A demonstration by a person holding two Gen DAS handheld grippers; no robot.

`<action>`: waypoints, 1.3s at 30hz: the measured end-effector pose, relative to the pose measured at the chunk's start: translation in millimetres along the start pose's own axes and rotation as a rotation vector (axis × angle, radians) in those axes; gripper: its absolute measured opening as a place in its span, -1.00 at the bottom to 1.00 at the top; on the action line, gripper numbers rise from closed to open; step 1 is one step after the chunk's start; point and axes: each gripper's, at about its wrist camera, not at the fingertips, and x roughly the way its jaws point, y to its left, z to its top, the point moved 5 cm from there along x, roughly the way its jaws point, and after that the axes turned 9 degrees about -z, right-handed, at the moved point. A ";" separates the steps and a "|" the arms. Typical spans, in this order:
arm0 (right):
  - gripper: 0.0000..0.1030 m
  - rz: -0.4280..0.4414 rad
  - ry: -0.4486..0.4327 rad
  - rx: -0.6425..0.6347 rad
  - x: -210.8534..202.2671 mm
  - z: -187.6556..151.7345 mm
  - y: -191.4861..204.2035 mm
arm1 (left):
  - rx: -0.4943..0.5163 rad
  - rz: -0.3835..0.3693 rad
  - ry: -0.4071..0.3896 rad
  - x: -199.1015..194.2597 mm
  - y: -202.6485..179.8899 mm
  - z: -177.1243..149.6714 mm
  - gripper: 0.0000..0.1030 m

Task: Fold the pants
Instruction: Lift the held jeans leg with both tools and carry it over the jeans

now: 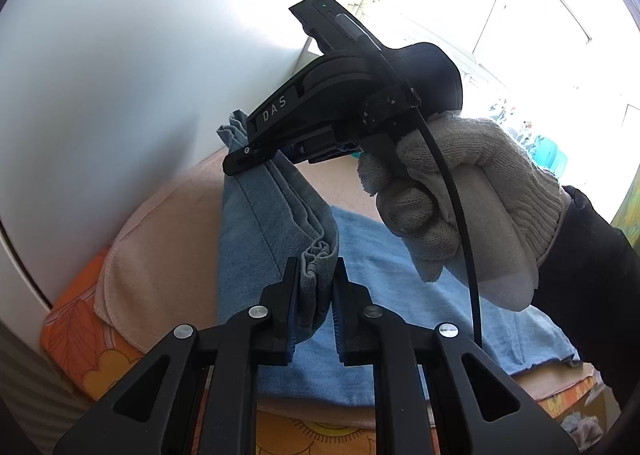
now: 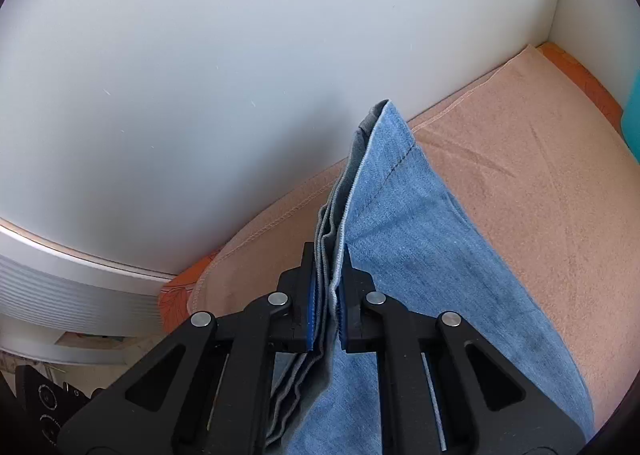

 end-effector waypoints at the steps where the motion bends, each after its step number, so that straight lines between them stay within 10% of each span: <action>1: -0.84 0.008 -0.023 0.012 -12.4 2.7 -2.1 | 0.006 -0.015 -0.010 -2.5 -3.6 7.2 -0.76; 17: -0.86 -0.024 -0.334 0.114 -198.7 22.0 -34.8 | 0.244 -0.202 -0.156 -47.1 -90.1 121.7 -0.77; 31: -0.86 -0.028 -0.305 0.203 -187.2 -41.4 -101.3 | 0.308 -0.128 -0.040 -3.2 -118.4 61.6 -0.75; 39: -0.86 -0.041 -0.270 0.261 -163.0 -65.4 -135.1 | 0.363 -0.029 -0.002 35.9 -130.3 15.4 -0.34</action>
